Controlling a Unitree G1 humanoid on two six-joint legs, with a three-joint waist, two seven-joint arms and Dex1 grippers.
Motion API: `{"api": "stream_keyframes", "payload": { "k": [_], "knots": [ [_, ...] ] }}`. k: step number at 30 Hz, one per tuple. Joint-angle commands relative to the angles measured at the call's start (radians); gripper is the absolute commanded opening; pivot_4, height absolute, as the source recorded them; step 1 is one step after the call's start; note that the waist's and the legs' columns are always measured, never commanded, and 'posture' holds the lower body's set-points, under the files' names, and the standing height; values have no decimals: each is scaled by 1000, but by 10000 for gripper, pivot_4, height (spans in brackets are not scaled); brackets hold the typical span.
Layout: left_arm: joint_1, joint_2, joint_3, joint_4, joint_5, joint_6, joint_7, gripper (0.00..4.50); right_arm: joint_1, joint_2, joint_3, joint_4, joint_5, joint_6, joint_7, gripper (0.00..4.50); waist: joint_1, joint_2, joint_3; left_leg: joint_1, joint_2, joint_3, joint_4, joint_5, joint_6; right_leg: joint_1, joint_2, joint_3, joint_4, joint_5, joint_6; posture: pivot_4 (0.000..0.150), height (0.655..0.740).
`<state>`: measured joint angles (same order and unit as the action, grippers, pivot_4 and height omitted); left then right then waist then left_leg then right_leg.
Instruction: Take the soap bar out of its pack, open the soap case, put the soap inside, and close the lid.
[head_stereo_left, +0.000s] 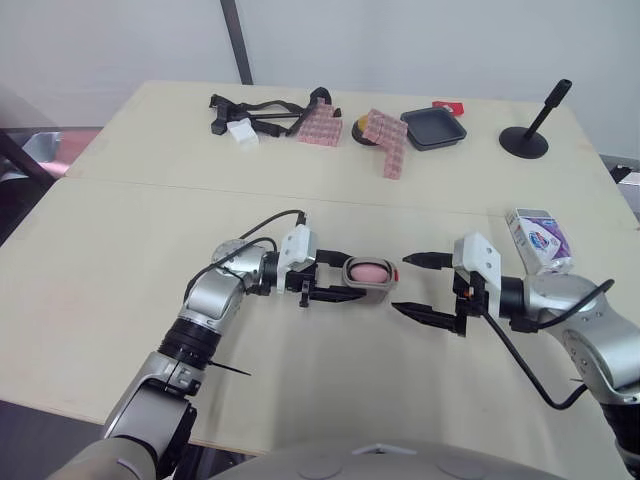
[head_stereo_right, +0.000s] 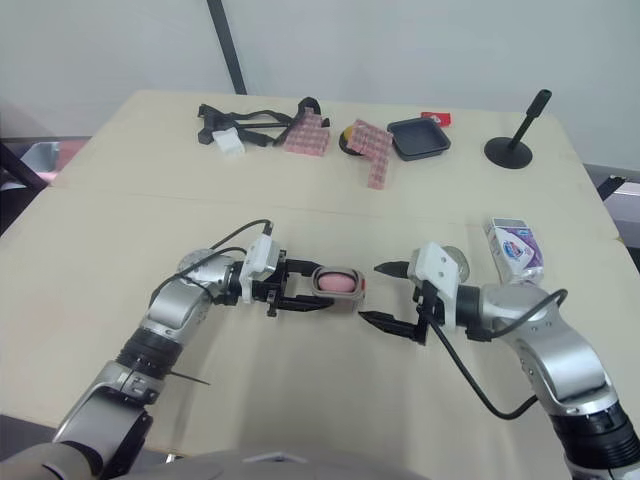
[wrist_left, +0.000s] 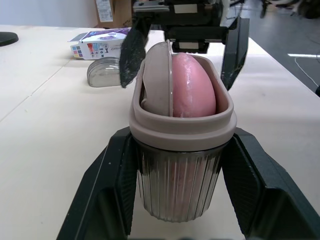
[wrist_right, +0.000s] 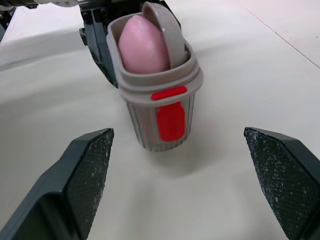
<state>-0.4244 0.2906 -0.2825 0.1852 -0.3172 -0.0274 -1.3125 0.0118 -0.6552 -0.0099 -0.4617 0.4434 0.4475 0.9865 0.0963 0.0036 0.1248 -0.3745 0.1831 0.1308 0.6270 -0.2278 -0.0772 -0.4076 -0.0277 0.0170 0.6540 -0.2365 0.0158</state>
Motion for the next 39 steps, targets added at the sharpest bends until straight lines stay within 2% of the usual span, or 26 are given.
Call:
{"api": "stream_keyframes", "payload": {
  "k": [1, 6, 12, 19, 26, 30, 35, 39],
  "knots": [
    [-8, -11, 23, 0, 3, -60, 21, 19273, 43, 42, -48, 0, 2, -109, -30, 44761, -5, 0, 0, 0, 0, 0, 0, 0, 1, 0, 0, 0, 0, 0, 0, 1500, 7398],
    [-5, -27, 10, 6, 18, -78, 48, 19273, 157, 80, -124, 14, -5, -224, -70, 44761, -14, 0, 0, -1, 0, 0, 0, -3, 5, 0, 0, 0, -1, 0, 0, 1500, 7398],
    [19, -32, 6, -18, 25, -68, 76, 19273, 393, 88, -396, -19, 42, -254, -138, 44761, -13, 0, 0, -1, -1, 0, 0, -4, 8, 0, -1, 0, -3, 0, 0, 1500, 7398],
    [26, -29, 8, -37, 19, -55, 87, 19273, 635, 213, -602, -8, 51, -325, -214, 44761, -21, 0, 0, 0, -1, 0, -1, -5, 9, 0, -1, 0, -4, -1, -1, 1500, 7398],
    [31, -31, 4, -59, 12, -37, 91, 19273, 685, 343, -673, 69, 110, -345, -293, 44761, -31, 0, 0, 1, -1, 0, -2, -5, 9, 1, -2, -1, -4, -3, -4, 1500, 7398],
    [31, -30, 0, -63, 11, -21, 87, 19273, 681, 352, -650, 79, 94, -352, -303, 44761, -38, 2, -1, 0, -2, 0, -3, -5, 9, 1, -3, -1, -5, -2, -2, 1500, 7398],
    [27, -23, -1, -63, 17, -12, 83, 19273, 651, 295, -643, 24, 109, -282, -339, 44761, -46, 3, -2, 1, -2, -1, -3, -5, 9, 2, -3, -1, -5, 0, 0, 1500, 7398],
    [22, -23, 0, -60, 20, -9, 83, 19273, 602, 182, -659, -61, 212, -85, -398, 44761, -46, 3, -2, 3, -3, -1, -3, -5, 9, 5, -3, -1, -5, 0, 1, 1500, 7398]
  ]
}}
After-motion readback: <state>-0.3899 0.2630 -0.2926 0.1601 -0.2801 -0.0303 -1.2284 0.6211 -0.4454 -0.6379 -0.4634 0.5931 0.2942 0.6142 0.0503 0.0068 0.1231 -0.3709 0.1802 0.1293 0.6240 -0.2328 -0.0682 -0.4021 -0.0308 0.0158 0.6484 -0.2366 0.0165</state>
